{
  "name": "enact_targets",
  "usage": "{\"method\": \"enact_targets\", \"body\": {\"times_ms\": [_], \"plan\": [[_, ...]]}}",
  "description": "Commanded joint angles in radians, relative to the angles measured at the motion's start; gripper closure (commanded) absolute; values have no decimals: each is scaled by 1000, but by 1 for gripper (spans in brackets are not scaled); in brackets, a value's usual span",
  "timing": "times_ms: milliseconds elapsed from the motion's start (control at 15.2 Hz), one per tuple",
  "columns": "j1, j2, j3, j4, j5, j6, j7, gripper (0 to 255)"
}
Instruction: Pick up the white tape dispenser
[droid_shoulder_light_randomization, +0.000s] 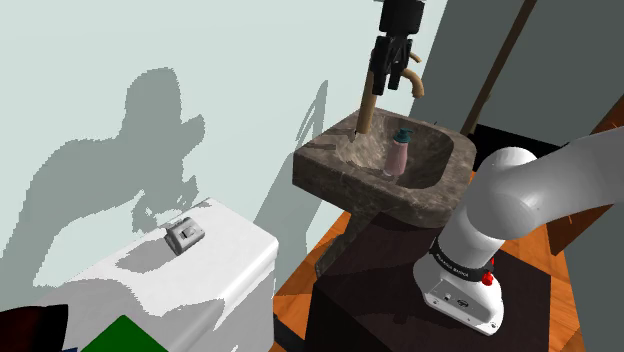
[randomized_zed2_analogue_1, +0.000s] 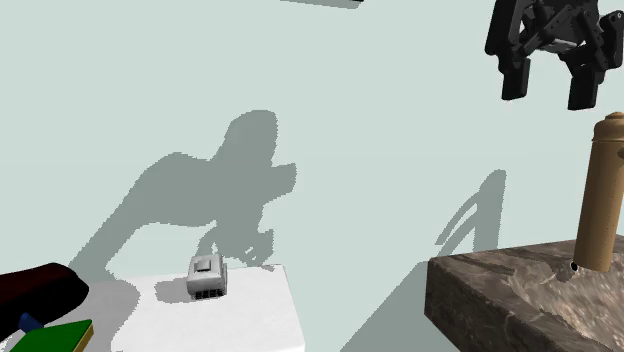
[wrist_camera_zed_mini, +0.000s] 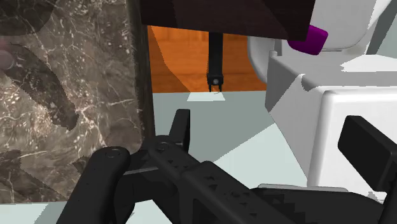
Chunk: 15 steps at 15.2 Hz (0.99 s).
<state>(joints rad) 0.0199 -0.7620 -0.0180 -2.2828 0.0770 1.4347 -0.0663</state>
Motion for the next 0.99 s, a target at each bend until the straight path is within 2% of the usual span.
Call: {"method": "enact_targets", "body": {"times_ms": [0,462,924], "plan": [[0,0,0,0,0,0,0,0],[44,63,133,-76,93,175,127,0],[82,193,269,-88,157,360,250,0]]}}
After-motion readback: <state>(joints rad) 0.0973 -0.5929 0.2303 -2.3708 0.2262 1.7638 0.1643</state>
